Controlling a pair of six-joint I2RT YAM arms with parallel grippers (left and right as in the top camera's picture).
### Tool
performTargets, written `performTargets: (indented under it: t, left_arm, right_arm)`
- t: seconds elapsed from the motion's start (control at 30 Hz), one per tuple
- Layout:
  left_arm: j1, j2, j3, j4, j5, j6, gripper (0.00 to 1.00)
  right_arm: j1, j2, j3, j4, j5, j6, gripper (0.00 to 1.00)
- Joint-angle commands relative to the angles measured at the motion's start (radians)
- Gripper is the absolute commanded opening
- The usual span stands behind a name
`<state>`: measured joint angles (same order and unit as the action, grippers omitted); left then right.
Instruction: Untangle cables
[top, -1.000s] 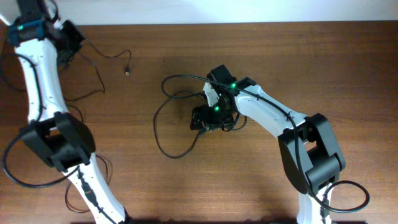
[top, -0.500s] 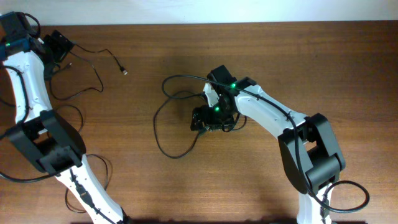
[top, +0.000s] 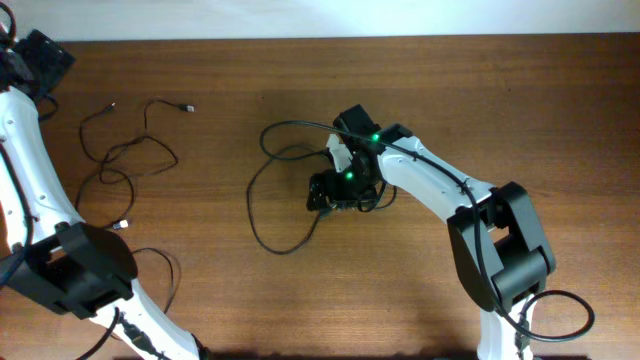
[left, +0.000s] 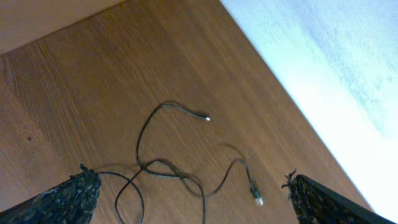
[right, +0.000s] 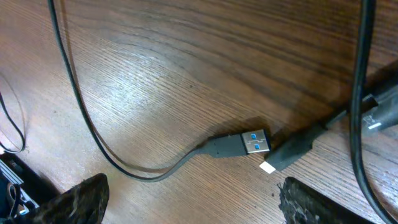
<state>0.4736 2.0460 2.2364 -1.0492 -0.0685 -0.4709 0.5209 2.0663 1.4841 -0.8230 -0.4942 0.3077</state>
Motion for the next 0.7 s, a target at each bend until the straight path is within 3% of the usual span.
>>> performTargets:
  t: [0.0, 0.23, 0.43, 0.6, 0.67]
  left_arm:
    - [-0.057, -0.039, 0.007, -0.005, 0.157, 0.146, 0.99]
    - [-0.301, -0.112, 0.006, -0.143, 0.18, 0.32, 0.97]
    - [-0.51, -0.082, -0.079, -0.221, 0.181, 0.369, 0.97]
    - [-0.666, -0.068, -0.262, -0.118, 0.181, 0.449, 0.96]
    - [-0.724, -0.064, -0.358, -0.039, 0.181, 0.582, 0.97]
  right_arm:
    - [-0.057, -0.033, 0.037, -0.053, 0.005, -0.026, 0.88]
    - [-0.242, -0.274, 0.061, -0.119, 0.002, -0.043, 0.92]
    - [-0.315, -0.297, 0.061, -0.18, 0.014, -0.069, 0.93]
    - [-0.32, -0.297, 0.061, -0.188, 0.088, -0.068, 0.94]
    - [-0.32, -0.297, 0.061, -0.199, 0.123, -0.068, 0.94]
